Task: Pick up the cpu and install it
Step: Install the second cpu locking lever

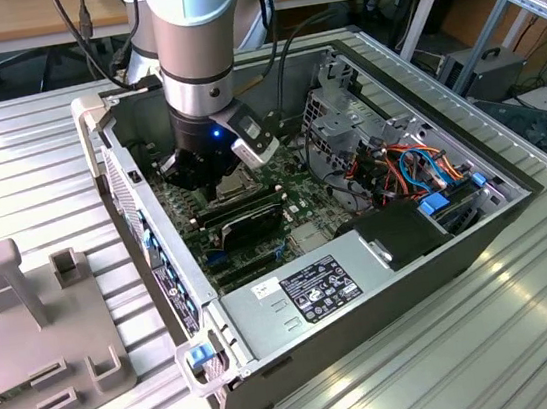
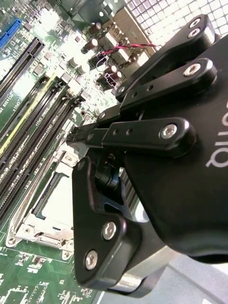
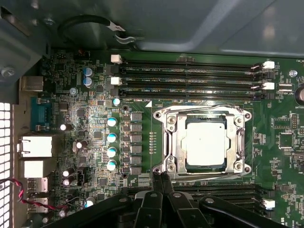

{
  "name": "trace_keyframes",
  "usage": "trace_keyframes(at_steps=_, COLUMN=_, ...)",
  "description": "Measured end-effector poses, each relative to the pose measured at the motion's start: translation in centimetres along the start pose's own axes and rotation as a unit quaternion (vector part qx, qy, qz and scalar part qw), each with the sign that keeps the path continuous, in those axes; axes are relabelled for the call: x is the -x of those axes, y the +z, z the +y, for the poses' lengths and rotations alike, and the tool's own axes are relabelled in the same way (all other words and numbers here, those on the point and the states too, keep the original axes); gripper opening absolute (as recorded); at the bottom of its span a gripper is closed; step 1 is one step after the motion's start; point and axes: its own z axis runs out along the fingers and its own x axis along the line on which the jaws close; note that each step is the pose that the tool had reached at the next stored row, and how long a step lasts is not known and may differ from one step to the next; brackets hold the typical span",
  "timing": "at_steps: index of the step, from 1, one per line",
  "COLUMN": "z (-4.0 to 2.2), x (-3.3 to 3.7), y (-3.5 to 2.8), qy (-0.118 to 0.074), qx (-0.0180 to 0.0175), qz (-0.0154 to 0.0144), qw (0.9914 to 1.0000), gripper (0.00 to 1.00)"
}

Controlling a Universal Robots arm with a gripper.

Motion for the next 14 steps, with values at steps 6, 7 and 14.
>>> trace_keyframes(at_steps=6, z=0.01, x=0.34, y=0.05, qy=0.0, qx=0.0002, qz=0.001, qw=1.0, gripper=0.11)
trace_keyframes(at_steps=7, z=0.0, x=0.56, y=0.06, qy=0.0, qx=0.0002, qz=0.0011, qw=1.0, gripper=0.11)
trace_keyframes(at_steps=14, z=-0.01, x=3.08, y=0.26, qy=0.0, qx=0.0001, qz=0.0011, qw=1.0, gripper=0.11)
